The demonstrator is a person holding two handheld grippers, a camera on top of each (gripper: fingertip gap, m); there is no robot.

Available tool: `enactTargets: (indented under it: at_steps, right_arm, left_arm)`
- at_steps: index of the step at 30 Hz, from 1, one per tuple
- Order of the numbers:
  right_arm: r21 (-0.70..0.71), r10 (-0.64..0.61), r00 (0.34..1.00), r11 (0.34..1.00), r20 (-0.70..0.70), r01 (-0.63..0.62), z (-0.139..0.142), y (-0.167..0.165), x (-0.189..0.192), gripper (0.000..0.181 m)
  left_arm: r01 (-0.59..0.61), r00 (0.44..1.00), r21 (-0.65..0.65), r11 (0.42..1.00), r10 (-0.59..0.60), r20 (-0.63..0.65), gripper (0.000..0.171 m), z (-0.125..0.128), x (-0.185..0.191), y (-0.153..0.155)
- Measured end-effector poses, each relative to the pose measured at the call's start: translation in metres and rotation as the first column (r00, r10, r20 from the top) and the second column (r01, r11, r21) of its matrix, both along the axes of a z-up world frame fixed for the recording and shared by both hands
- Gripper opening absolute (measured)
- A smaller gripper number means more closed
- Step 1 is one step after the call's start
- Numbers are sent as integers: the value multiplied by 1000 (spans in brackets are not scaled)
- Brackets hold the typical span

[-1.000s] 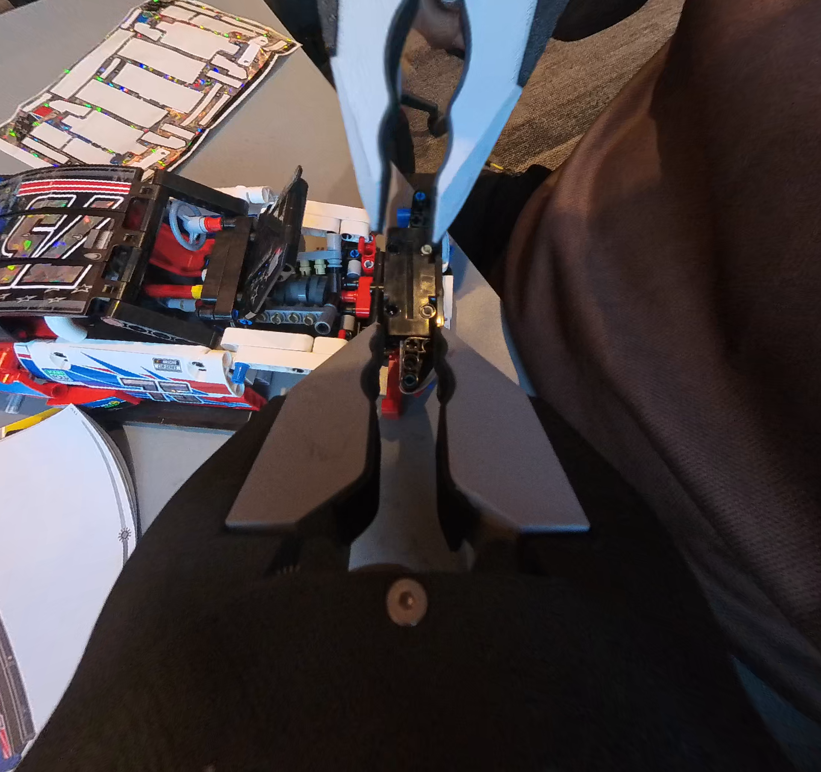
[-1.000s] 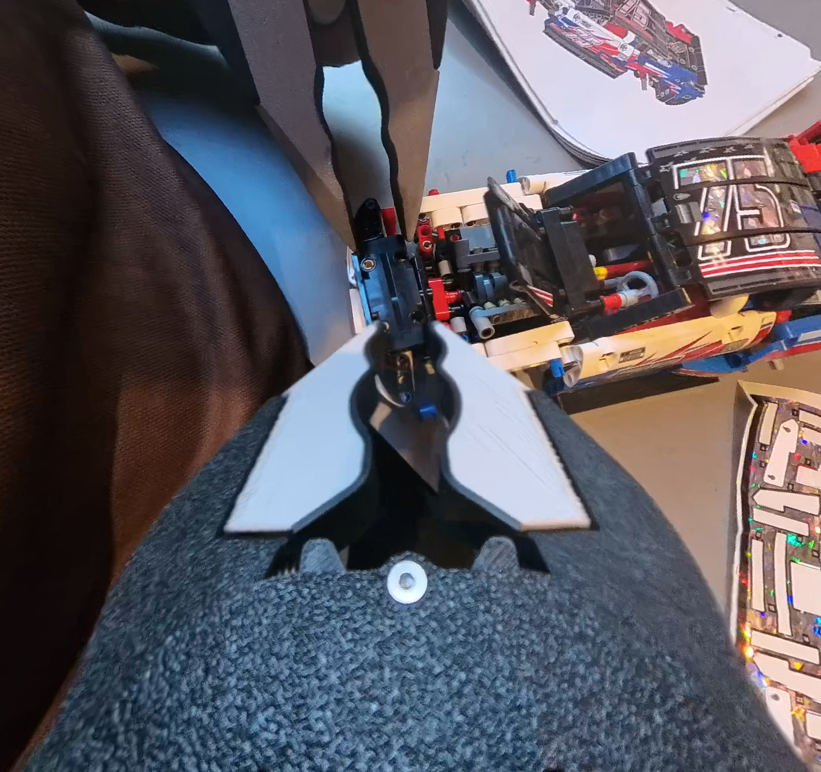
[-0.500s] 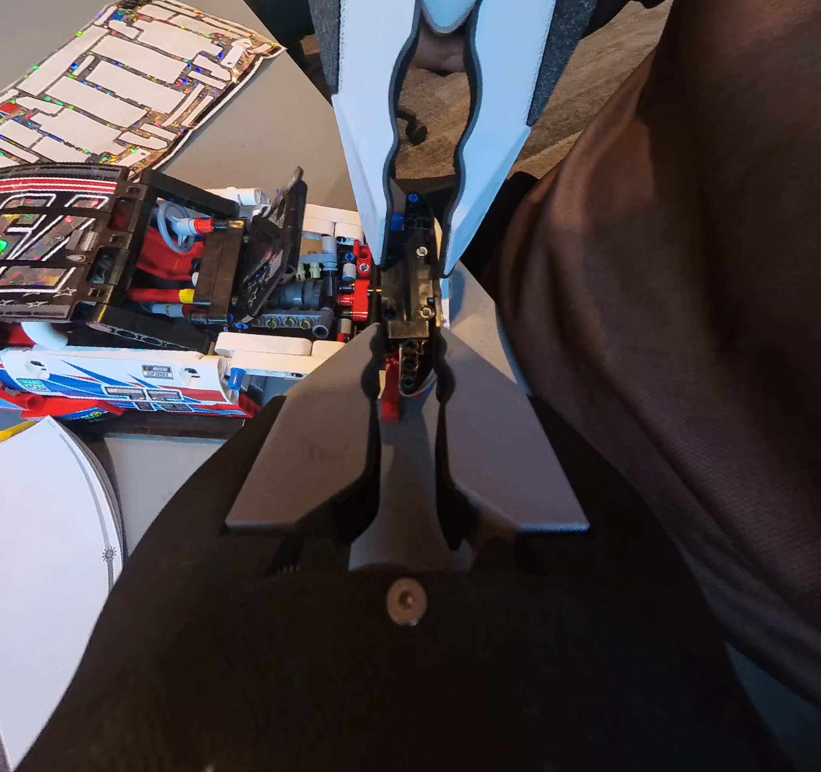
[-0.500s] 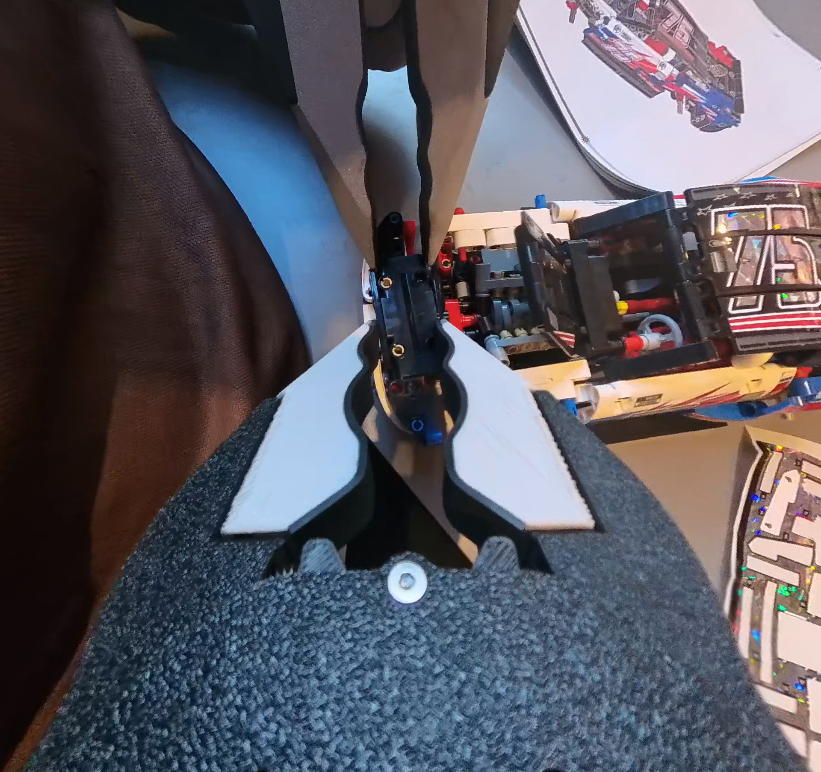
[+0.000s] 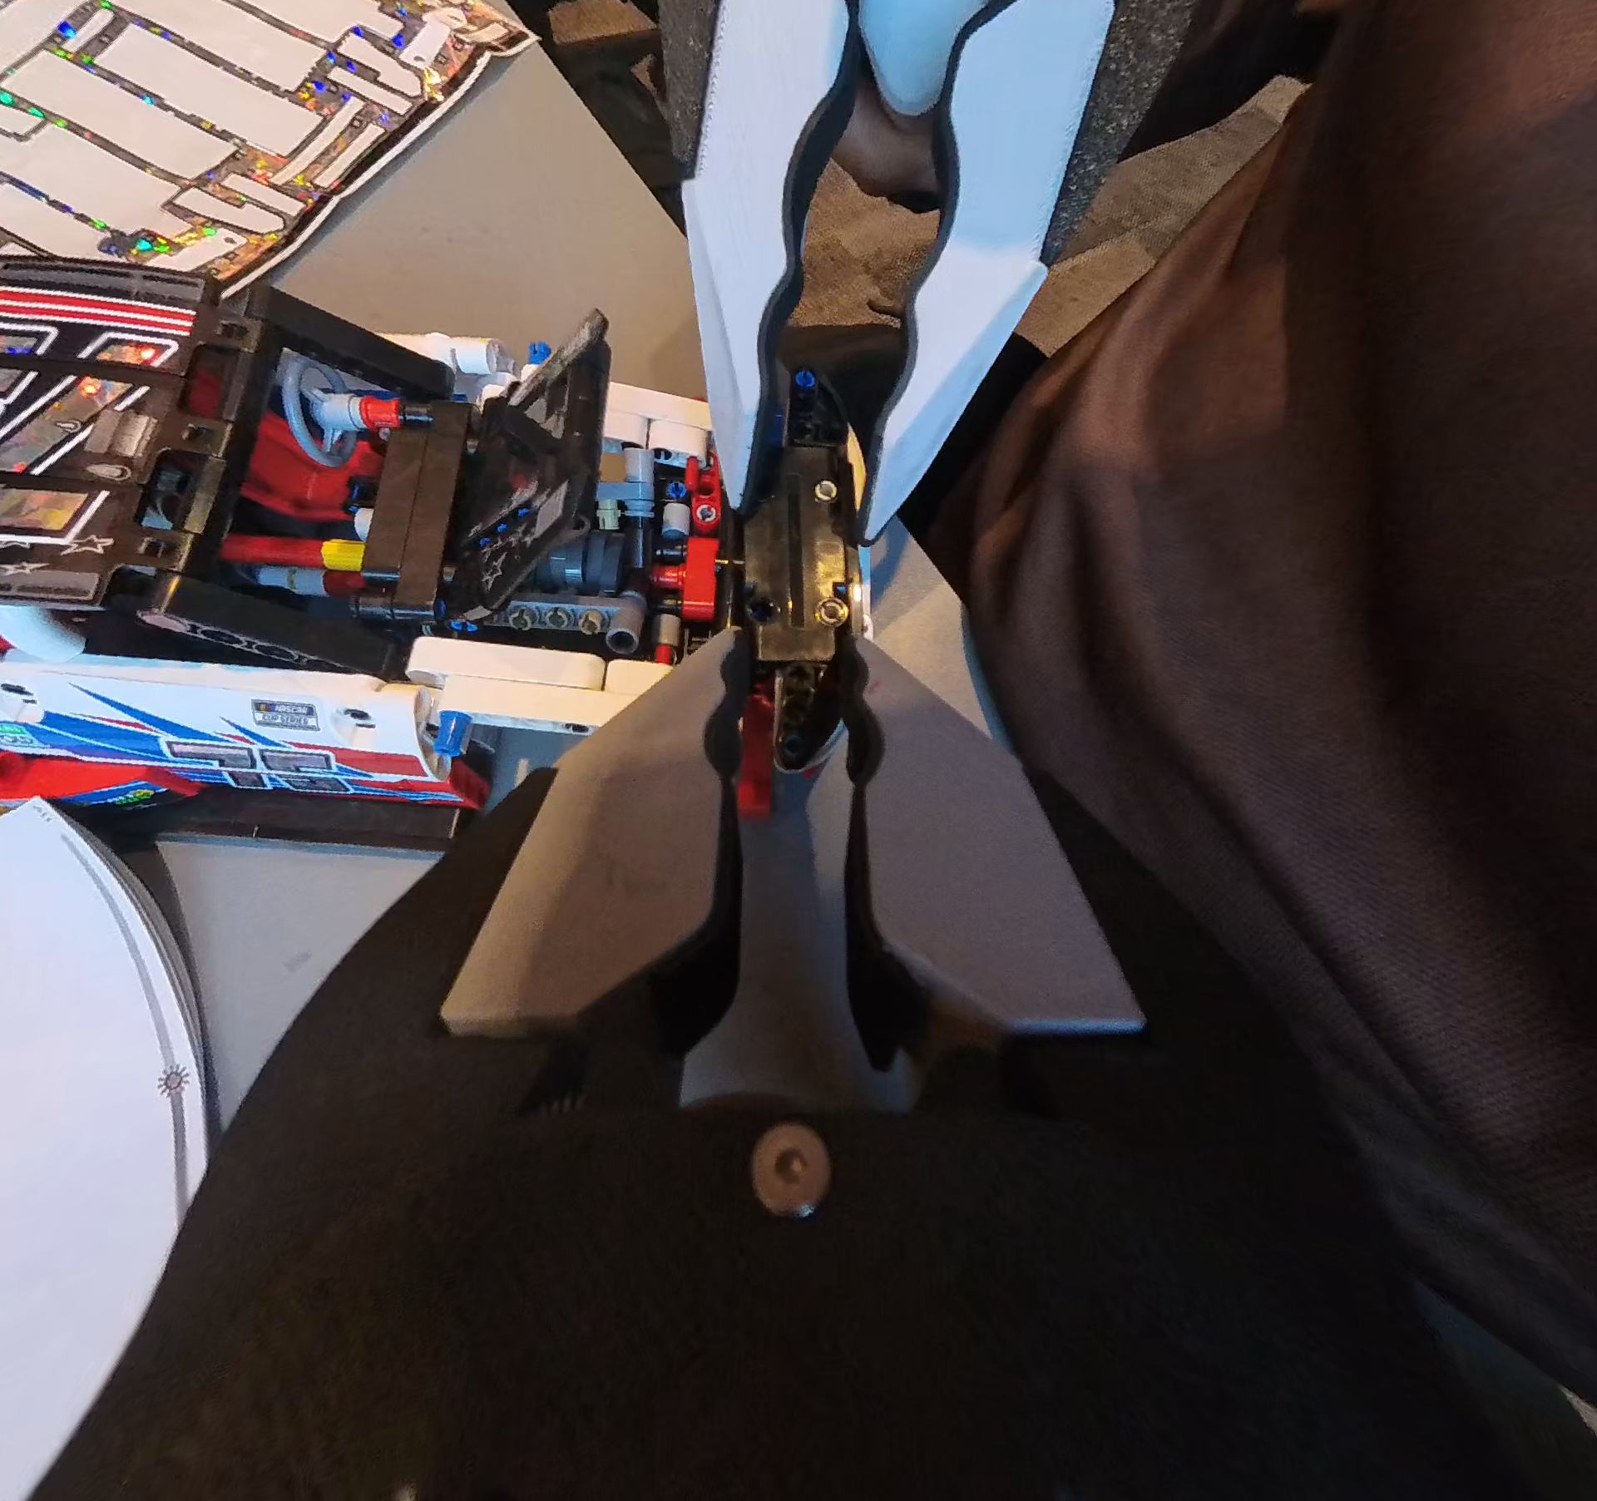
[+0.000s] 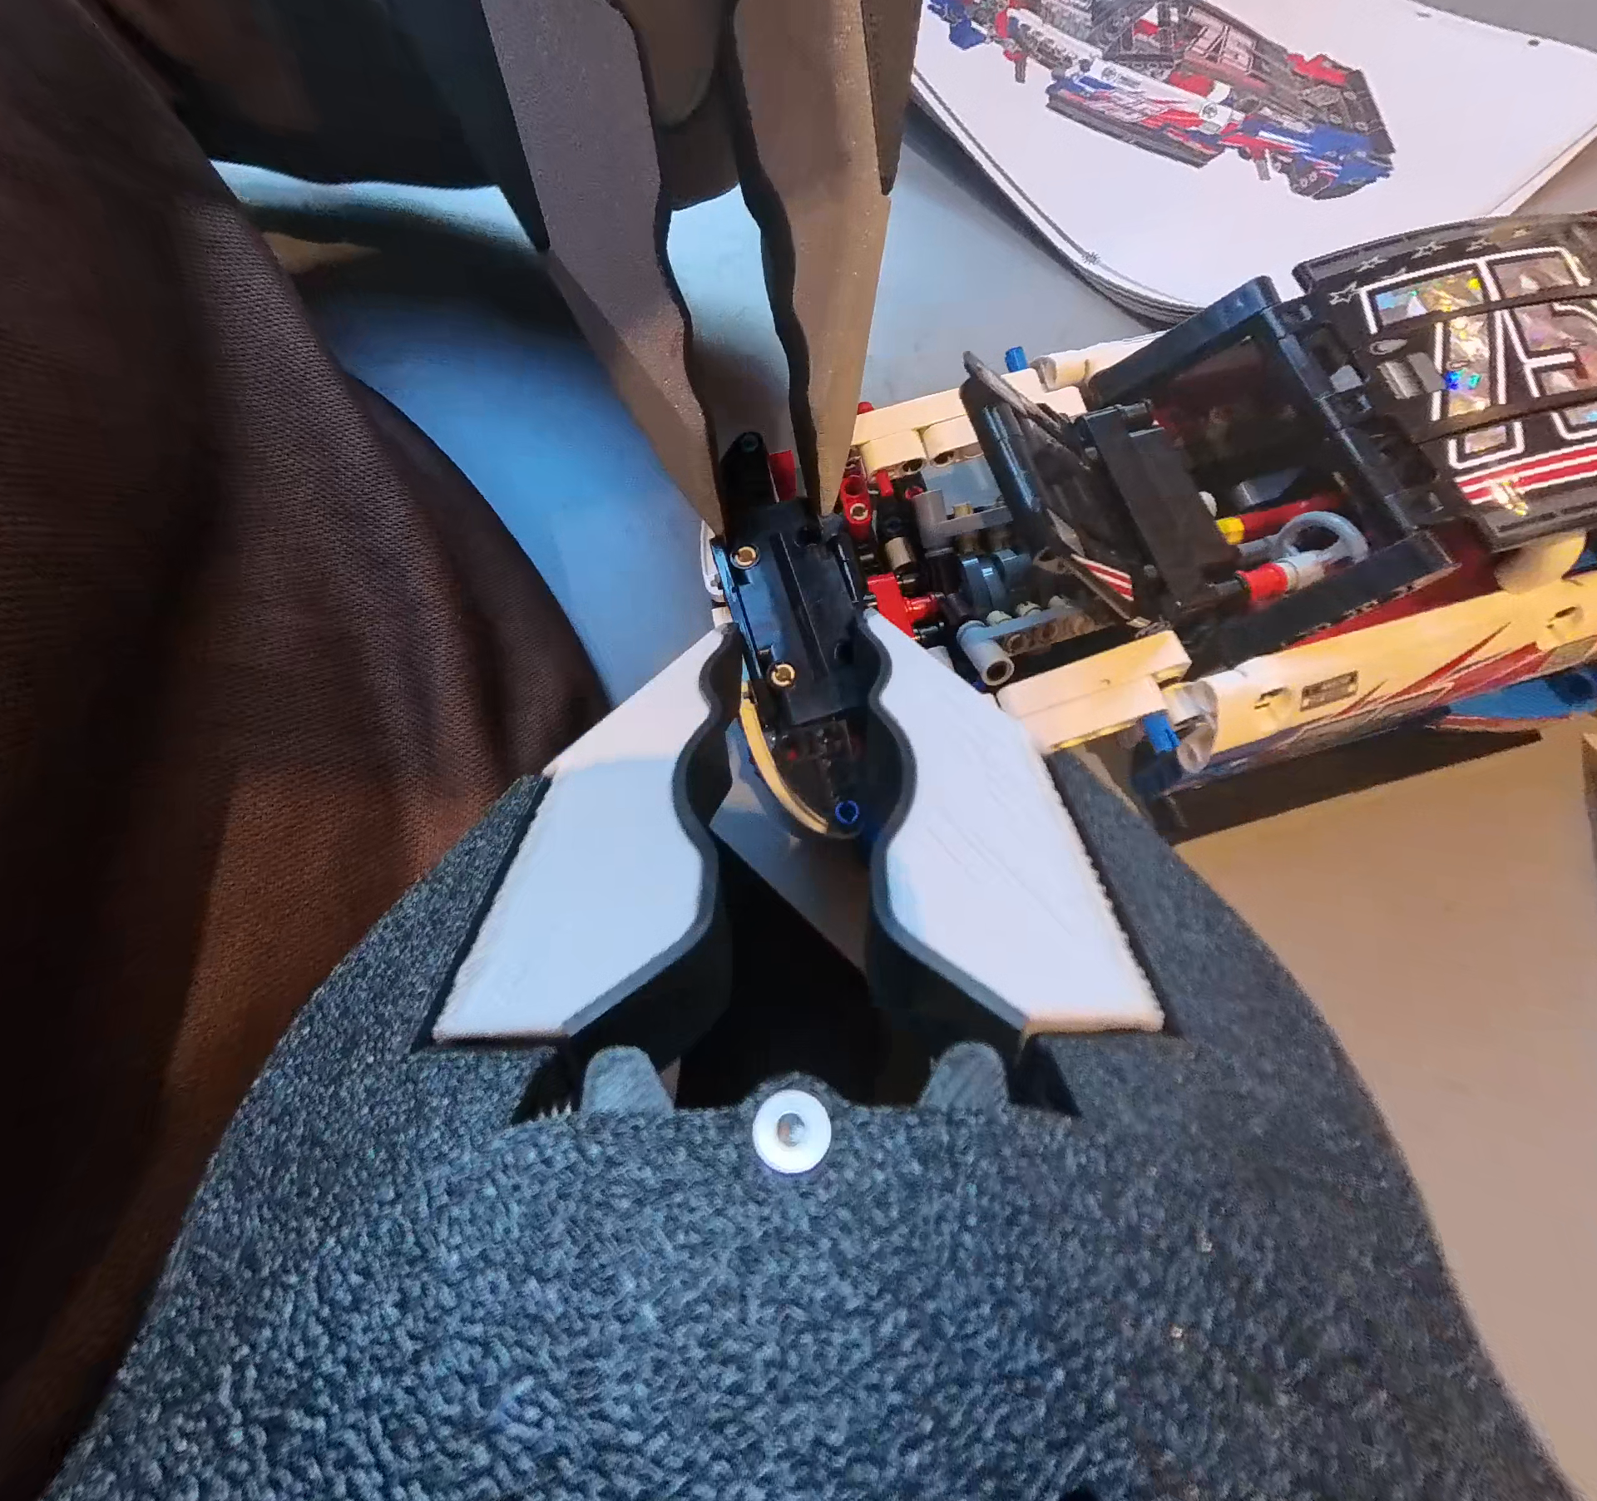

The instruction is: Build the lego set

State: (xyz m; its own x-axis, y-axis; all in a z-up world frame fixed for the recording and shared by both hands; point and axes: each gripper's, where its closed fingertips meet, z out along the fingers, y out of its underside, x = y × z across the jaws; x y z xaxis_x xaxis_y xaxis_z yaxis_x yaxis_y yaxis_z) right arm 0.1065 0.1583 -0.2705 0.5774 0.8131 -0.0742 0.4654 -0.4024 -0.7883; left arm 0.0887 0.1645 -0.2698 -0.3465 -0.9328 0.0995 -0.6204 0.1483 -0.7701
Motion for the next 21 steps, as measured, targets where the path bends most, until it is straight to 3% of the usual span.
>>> enactTargets:
  at_steps: [8, 15, 16, 21]
  right_arm:
    - [0, -17, 999, 1000, -28, 17, 1, 2, -2, 28]
    - [-47, -46, 994, 998, -102, 41, 3, 4, -1, 26]
    - [-55, -57, 994, 997, -98, 52, 3, 5, 2, 13]
    - [-87, -29, 999, 996, -38, 26, 2, 4, 5, 19]
  left_arm:
    - [-65, 998, -45, 997, 65, 7, 14, 3, 7, 1]
    - [-57, 998, 26, 998, 57, -6, 11, 2, 8, 3]
    - [-60, 998, 45, 997, 60, -1, 5, 2, 9, 4]
    - [-56, 998, 40, 998, 55, 15, 5, 2, 9, 3]
